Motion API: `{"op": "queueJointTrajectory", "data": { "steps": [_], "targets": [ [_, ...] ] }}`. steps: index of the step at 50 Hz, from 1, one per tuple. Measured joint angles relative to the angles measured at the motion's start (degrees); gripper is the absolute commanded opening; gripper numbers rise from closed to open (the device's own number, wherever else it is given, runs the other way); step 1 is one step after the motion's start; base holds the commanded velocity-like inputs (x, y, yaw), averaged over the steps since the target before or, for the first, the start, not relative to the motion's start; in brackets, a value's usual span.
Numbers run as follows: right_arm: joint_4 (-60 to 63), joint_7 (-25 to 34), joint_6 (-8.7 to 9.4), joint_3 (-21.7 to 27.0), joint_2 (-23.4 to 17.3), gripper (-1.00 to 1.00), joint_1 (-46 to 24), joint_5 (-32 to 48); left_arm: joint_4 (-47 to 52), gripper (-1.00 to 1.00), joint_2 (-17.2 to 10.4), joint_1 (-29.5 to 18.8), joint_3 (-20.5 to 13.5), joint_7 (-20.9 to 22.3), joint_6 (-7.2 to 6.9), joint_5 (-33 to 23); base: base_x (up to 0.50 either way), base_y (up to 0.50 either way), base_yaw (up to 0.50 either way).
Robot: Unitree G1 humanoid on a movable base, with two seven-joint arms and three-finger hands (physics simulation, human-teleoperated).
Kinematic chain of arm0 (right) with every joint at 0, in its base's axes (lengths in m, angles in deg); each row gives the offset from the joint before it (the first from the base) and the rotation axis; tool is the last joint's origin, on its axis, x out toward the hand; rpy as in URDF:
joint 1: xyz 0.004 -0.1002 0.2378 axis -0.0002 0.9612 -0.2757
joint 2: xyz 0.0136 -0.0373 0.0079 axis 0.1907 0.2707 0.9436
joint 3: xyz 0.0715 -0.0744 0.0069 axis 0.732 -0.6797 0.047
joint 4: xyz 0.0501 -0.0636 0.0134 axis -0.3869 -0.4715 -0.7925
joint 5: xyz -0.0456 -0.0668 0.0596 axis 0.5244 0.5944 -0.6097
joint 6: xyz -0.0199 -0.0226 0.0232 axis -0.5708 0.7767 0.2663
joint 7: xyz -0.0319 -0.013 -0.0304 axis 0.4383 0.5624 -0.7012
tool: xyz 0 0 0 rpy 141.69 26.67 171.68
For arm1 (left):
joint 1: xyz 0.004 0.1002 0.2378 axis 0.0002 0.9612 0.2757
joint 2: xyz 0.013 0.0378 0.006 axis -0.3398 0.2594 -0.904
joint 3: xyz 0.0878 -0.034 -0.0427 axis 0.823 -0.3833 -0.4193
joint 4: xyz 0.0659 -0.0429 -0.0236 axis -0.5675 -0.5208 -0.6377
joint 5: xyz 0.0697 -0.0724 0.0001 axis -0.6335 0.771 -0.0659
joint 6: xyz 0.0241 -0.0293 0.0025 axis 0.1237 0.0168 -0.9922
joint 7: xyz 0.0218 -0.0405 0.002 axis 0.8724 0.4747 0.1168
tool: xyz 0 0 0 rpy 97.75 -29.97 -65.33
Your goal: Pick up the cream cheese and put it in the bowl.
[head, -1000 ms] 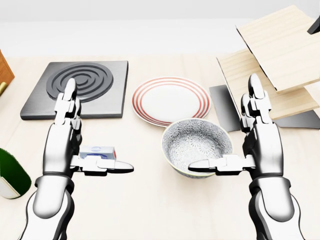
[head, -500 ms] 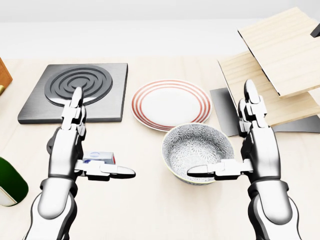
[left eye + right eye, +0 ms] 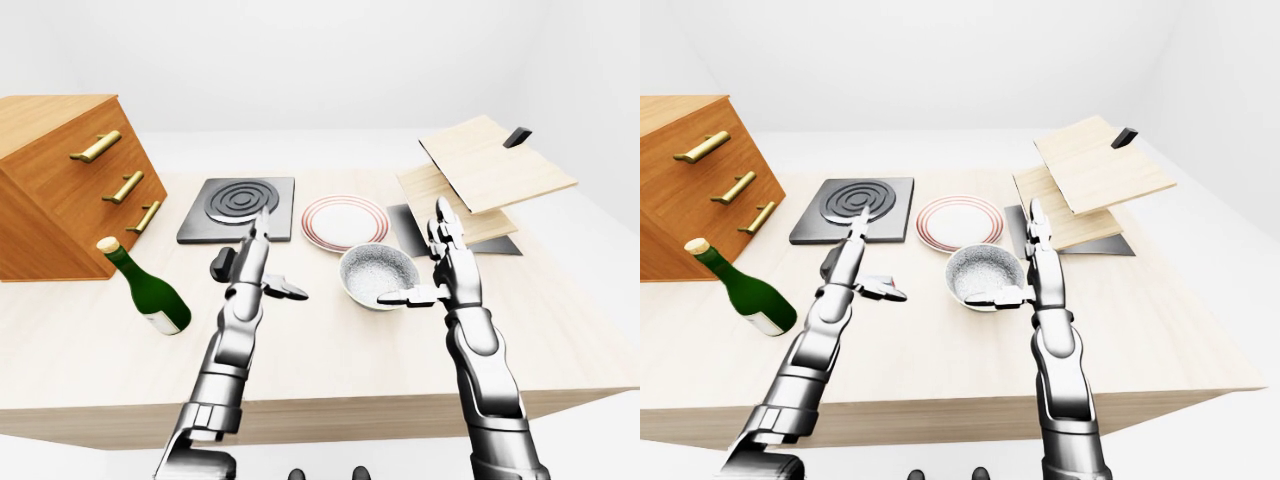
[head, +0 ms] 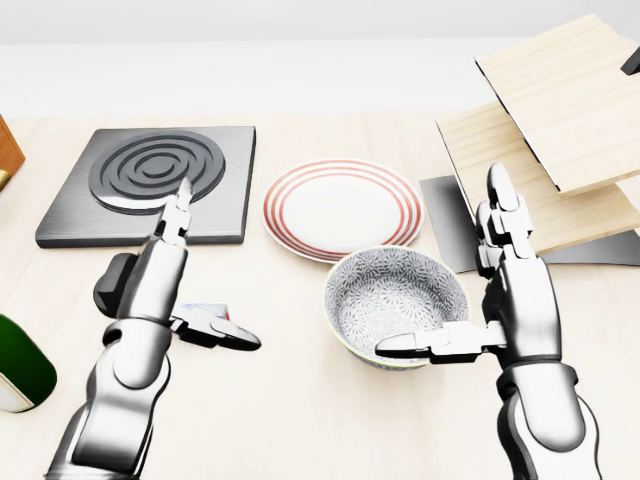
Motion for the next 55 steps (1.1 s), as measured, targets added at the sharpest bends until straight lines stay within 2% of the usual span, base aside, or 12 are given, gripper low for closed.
{"op": "queueJointTrajectory", "data": {
  "steps": [14, 24, 39, 55],
  "targets": [
    [-0.1, 0.1, 0.00, 0.2, -0.2, 1.00, -0.1, -0.2, -24.7, 1.00, -2.1, -15.6, 0.7, -2.6, 0.00, -12.2, 0.00, 0.00, 0.00],
    [-0.3, 0.3, 0.00, 0.4, -0.3, 1.00, -0.2, -0.5, -38.6, 1.00, -2.3, -22.8, 2.1, -1.4, 0.00, -18.7, 0.00, 0.00, 0.00],
    [0.6, 0.4, 0.00, 0.5, -0.3, 1.00, 0.1, -0.6, -49.8, 1.00, -3.0, -28.1, 2.8, -0.8, 0.00, -24.1, 0.00, 0.00, 0.00],
    [1.1, 0.5, 0.00, 0.3, -0.1, 1.00, 0.5, -0.4, -56.4, 1.00, -3.0, -30.3, 2.9, -2.3, 0.00, -26.3, 0.00, 0.00, 0.00]
  ]
}}
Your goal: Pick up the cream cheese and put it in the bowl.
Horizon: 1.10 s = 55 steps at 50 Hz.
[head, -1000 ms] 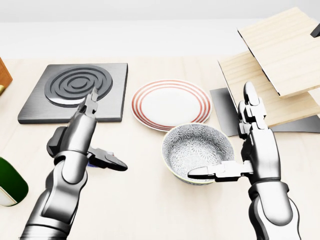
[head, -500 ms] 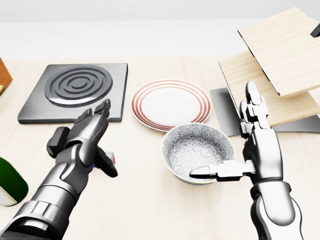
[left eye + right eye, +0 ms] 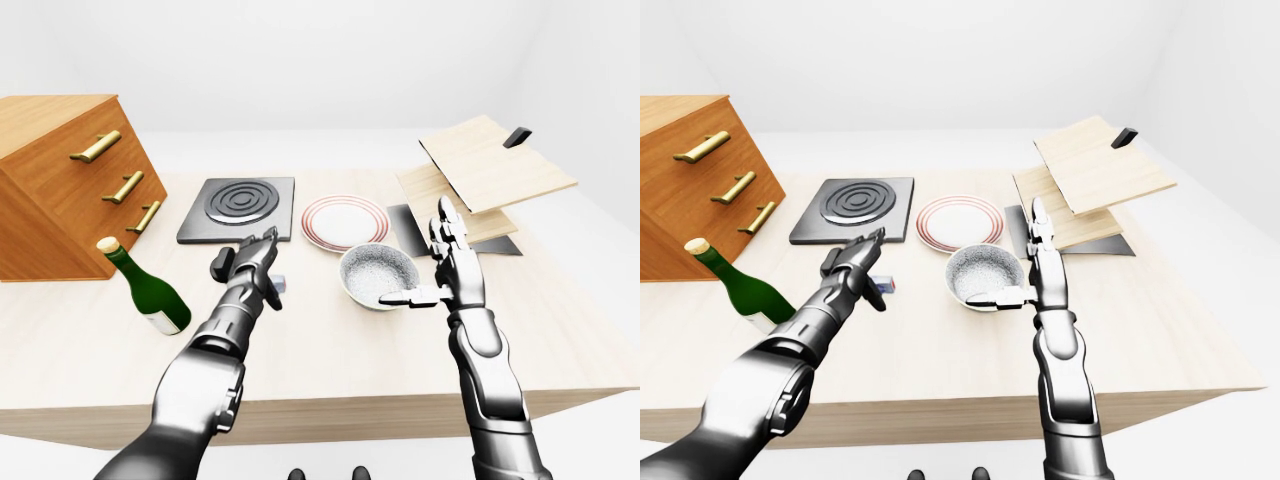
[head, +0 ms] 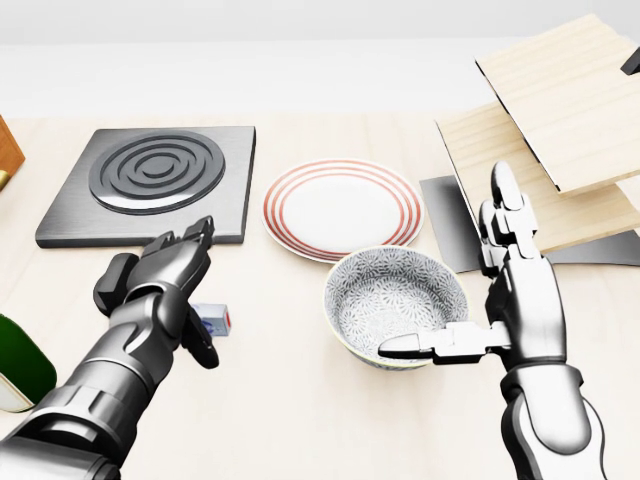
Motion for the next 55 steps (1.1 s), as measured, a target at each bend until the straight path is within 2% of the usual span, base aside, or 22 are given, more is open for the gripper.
{"op": "queueJointTrajectory", "data": {
  "steps": [20, 23, 25, 26, 30, 36, 50, 53, 54, 55],
  "targets": [
    [0.6, 0.0, 0.00, 0.0, 0.1, 1.00, 0.2, 0.0, -3.4, 1.00, 0.7, -0.8, 0.1, -0.5, 0.00, -1.2, 0.00, 0.00, 0.00],
    [0.6, 0.0, 0.00, 0.0, 0.1, 1.00, 0.3, 0.0, -3.6, 0.83, 0.9, -0.9, 0.1, -0.4, 0.00, -1.3, 0.00, 0.00, 0.00],
    [0.7, 0.0, 0.00, 0.0, 0.1, 1.00, 0.3, 0.0, -3.7, 0.60, 1.0, -0.9, 0.1, -0.3, 0.00, -1.5, 0.00, 0.00, 0.00],
    [0.7, 0.0, 0.00, 0.1, 0.1, 1.00, 0.3, 0.0, -3.8, 0.29, 1.0, -0.9, 0.2, -0.3, 0.00, -1.5, 0.00, 0.00, 0.00],
    [0.8, 0.1, 0.00, 0.1, 0.0, 1.00, 0.4, -0.1, -4.1, 0.26, 1.2, -0.8, 0.2, -0.2, 0.00, -1.8, 0.00, 0.00, 0.00],
    [0.7, 0.1, 0.00, 0.2, 0.0, 1.00, 0.3, -0.1, -4.6, 0.33, 1.3, -0.6, 0.2, 0.0, 0.00, -2.1, 0.00, 0.00, 0.00],
    [1.0, 0.2, 0.00, 0.4, -0.1, 1.00, 0.5, -0.4, -5.5, 0.24, 1.2, -0.5, -0.1, 0.0, 0.00, -2.7, 0.00, 0.00, 0.00],
    [1.1, 0.2, 0.00, 0.4, -0.1, 1.00, 0.6, -0.4, -5.5, 0.17, 1.2, -0.6, -0.1, -0.1, 0.00, -2.9, 0.00, 0.00, 0.00],
    [1.1, 0.2, 0.00, 0.4, -0.1, 1.00, 0.6, -0.4, -5.6, -0.03, 1.2, -0.6, -0.1, -0.2, 0.00, -2.9, 0.00, 0.00, 0.00],
    [1.1, 0.2, 0.00, 0.4, -0.1, 1.00, 0.6, -0.4, -5.5, -0.14, 1.1, -0.7, 0.0, -0.4, 0.00, -3.2, 0.00, 0.00, 0.00]
  ]
}}
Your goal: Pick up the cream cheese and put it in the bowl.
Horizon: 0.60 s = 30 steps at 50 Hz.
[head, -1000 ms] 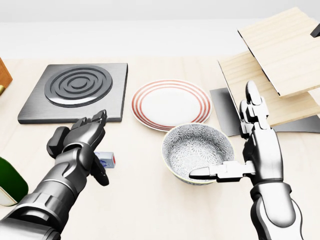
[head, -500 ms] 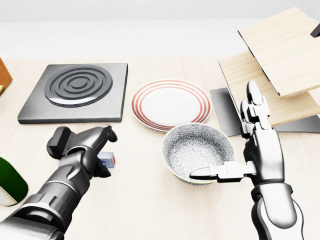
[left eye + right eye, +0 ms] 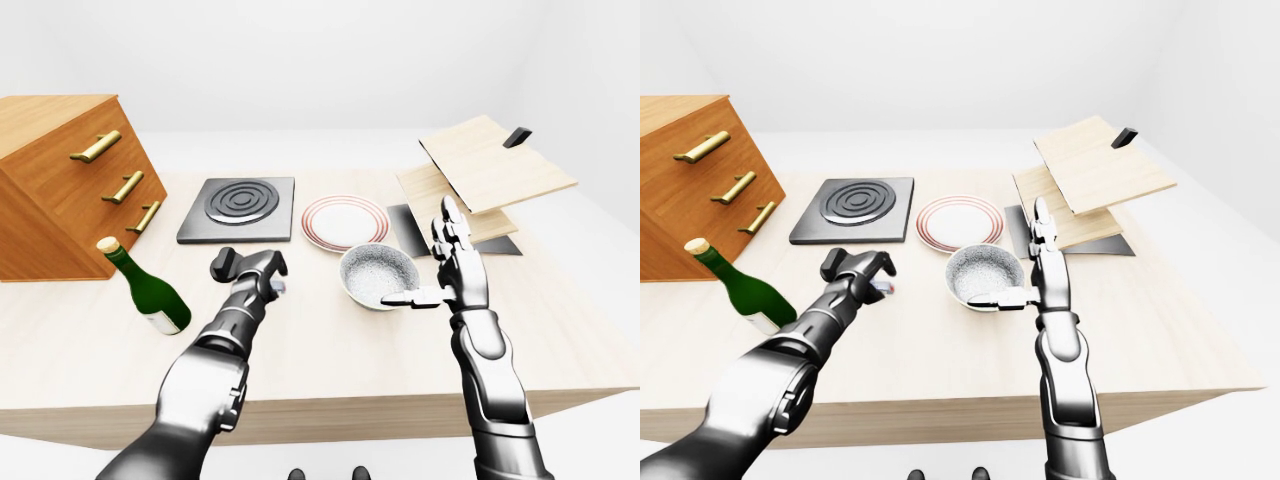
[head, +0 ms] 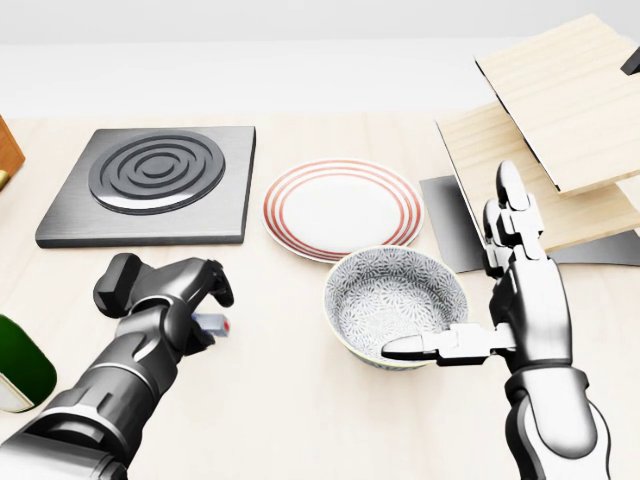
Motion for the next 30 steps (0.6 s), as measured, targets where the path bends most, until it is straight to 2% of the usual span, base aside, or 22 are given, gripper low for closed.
{"op": "queueJointTrajectory", "data": {
  "steps": [2, 4, 21, 30],
  "targets": [
    [0.0, 0.0, 0.00, 0.0, 0.0, 1.00, 0.0, 0.0, 0.1, -0.36, -0.2, -0.2, 0.2, -0.3, 0.03, -0.3, 0.00, 0.00, 0.00],
    [0.1, 0.0, 0.00, 0.0, 0.0, 1.00, 0.1, 0.0, -0.1, -1.00, -0.2, -0.1, 0.0, -0.3, 0.00, 0.3, 0.00, 0.00, 0.00],
    [0.6, 0.1, 0.00, -0.3, 0.2, 1.00, 0.4, 0.3, -1.4, -1.00, -0.6, 0.6, -1.8, -3.4, 0.00, 3.6, 0.00, 0.00, 0.00],
    [0.7, 0.0, 0.00, -0.6, 0.4, 1.00, 0.5, 0.6, 0.9, -1.00, -0.8, -0.3, -1.0, -4.1, 0.00, 3.6, 0.00, 0.00, 0.00]
  ]
}}
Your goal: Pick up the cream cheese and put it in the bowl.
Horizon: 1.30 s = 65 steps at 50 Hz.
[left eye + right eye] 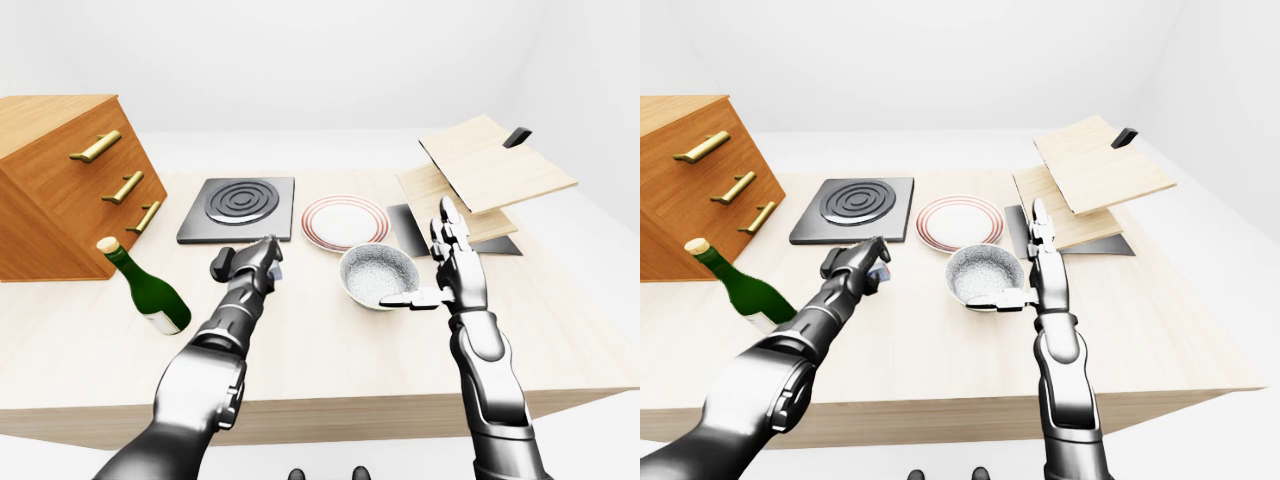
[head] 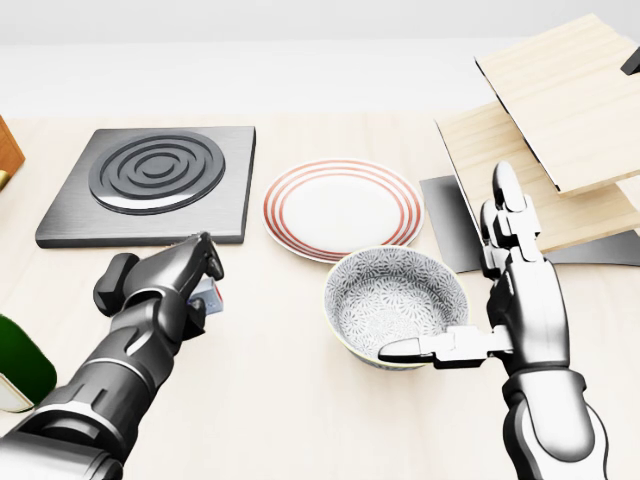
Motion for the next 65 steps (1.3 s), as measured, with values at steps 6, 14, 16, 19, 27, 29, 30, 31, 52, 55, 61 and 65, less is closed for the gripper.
{"op": "queueJointTrajectory", "data": {
  "steps": [6, 14, 16, 19, 27, 29, 30, 31, 52, 55, 61, 65],
  "targets": [
    [0.2, 0.0, 0.00, 0.0, 0.0, 1.00, 0.1, 0.0, 7.9, -1.00, 0.6, 1.2, 1.7, 2.5, 0.00, -3.0, 0.00, 0.00, 0.00],
    [0.8, 0.1, 0.00, 0.1, 0.0, 1.00, 0.2, 0.0, 22.3, -1.00, 2.4, 5.2, 3.2, 8.7, 0.01, -10.3, 0.00, 0.00, 0.00],
    [1.0, 0.1, 0.00, 0.1, 0.0, 1.00, 0.3, -0.1, 25.4, -1.00, 3.0, 6.1, 3.5, 10.2, 0.00, -12.1, 0.00, 0.00, 0.00],
    [1.2, 0.2, 0.00, 0.2, 0.0, 1.00, 0.3, -0.1, 29.9, -1.00, 3.7, 7.6, 3.7, 12.6, 0.00, -14.7, 0.00, 0.00, 0.00],
    [0.9, 0.2, 0.00, 0.4, -0.1, 1.00, 0.1, -0.3, 43.1, -1.00, 6.1, 12.1, 4.7, 19.7, 0.00, -22.4, 0.00, 0.00, 0.00],
    [0.8, 0.2, 0.00, 0.4, -0.1, 1.00, 0.0, -0.4, 46.4, -1.00, 7.0, 13.1, 5.0, 21.5, 0.00, -24.7, 0.00, 0.00, 0.00],
    [0.8, 0.2, 0.00, 0.4, -0.1, 1.00, 0.0, -0.4, 47.8, -1.00, 7.4, 13.5, 5.1, 22.4, 0.00, -25.7, 0.00, 0.00, 0.00],
    [0.8, 0.2, 0.00, 0.4, -0.1, 1.00, 0.0, -0.4, 49.2, -1.00, 7.9, 13.9, 5.3, 23.3, 0.00, -26.8, 0.00, 0.00, 0.00],
    [2.0, 0.4, 0.00, 0.5, -0.1, 1.00, 0.7, -0.5, 61.3, -1.00, 19.1, 18.1, 9.3, 28.3, 0.00, -38.3, 0.00, 0.00, 0.00],
    [2.2, 0.4, 0.00, 0.5, 0.0, 1.00, 0.8, -0.5, 60.7, -1.00, 20.2, 18.2, 9.8, 27.6, 0.00, -38.4, 0.00, 0.00, 0.00],
    [2.4, 0.5, 0.00, 0.4, 0.0, 1.00, 0.9, -0.5, 59.7, -1.00, 22.1, 18.2, 10.7, 26.3, 0.00, -38.5, 0.00, 0.00, 0.00],
    [2.6, 0.5, 0.00, 0.4, 0.0, 1.00, 0.9, -0.5, 58.6, -1.00, 23.2, 18.1, 11.1, 25.2, 0.00, -38.3, 0.00, 0.00, 0.00]
  ]
}}
